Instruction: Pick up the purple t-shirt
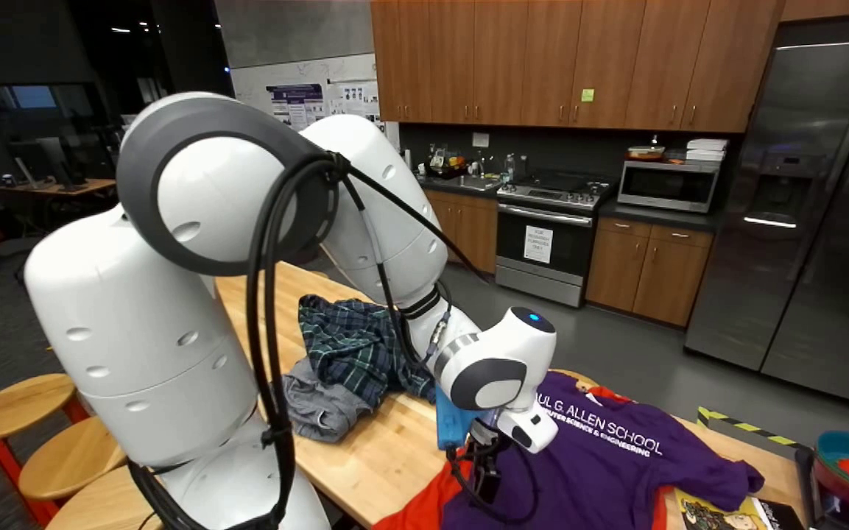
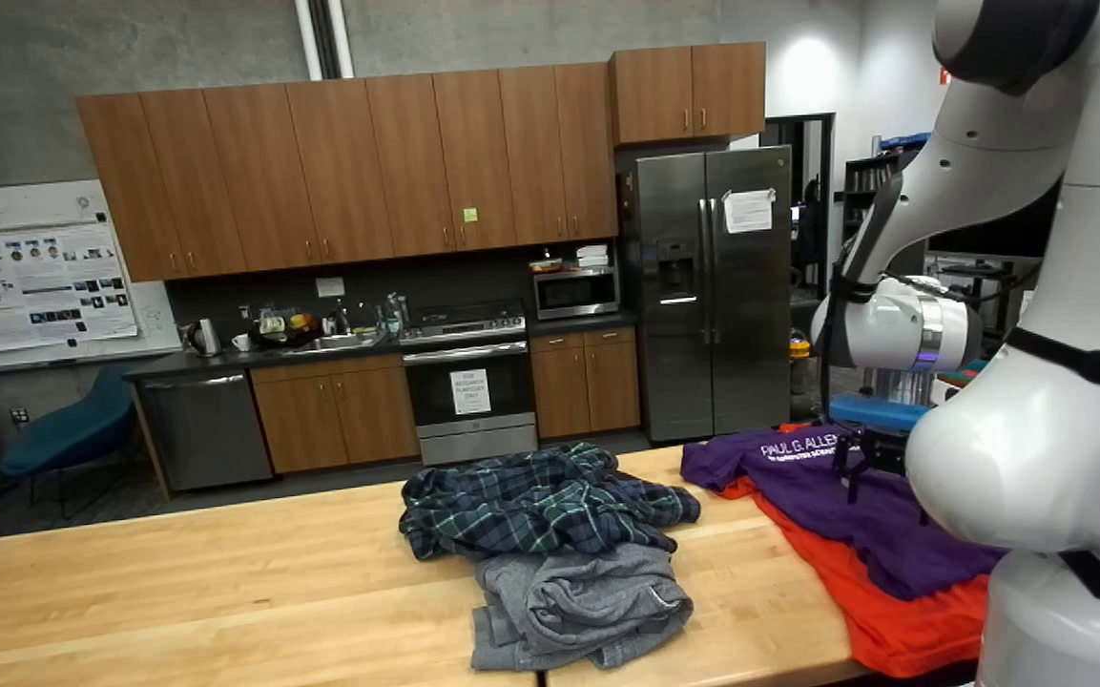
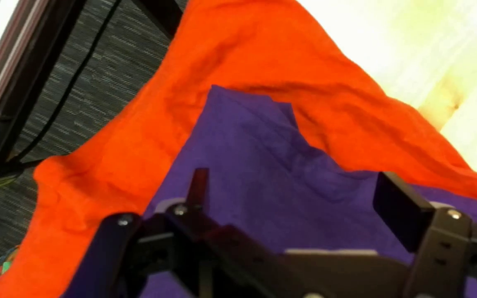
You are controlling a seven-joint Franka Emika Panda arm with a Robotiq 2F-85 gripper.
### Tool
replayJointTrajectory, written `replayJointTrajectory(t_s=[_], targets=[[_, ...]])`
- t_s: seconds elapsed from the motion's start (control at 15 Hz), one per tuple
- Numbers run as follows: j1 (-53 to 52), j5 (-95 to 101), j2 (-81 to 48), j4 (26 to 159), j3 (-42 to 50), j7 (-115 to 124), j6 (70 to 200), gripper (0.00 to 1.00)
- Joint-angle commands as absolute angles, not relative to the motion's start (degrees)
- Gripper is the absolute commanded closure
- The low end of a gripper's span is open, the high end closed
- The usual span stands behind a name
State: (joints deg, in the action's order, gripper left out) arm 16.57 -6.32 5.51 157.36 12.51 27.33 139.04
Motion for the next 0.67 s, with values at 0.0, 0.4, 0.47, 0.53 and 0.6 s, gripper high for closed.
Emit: replayJointTrajectory(t_s=[0.0, 0.4, 0.47, 0.53, 0.6], targets=[[16.12, 1.17, 7.89, 156.86, 11.13, 28.93, 134.44, 0.0], [14.95, 8.8, 10.69, 155.23, 8.65, 30.14, 129.16, 0.0], [15.34, 7.45, 8.06, 155.39, 9.38, 29.24, 131.49, 0.0], [15.15, 7.62, 8.52, 155.11, 9.04, 29.23, 130.96, 0.0], [15.03, 7.62, 8.87, 154.99, 8.83, 29.23, 130.64, 0.0]])
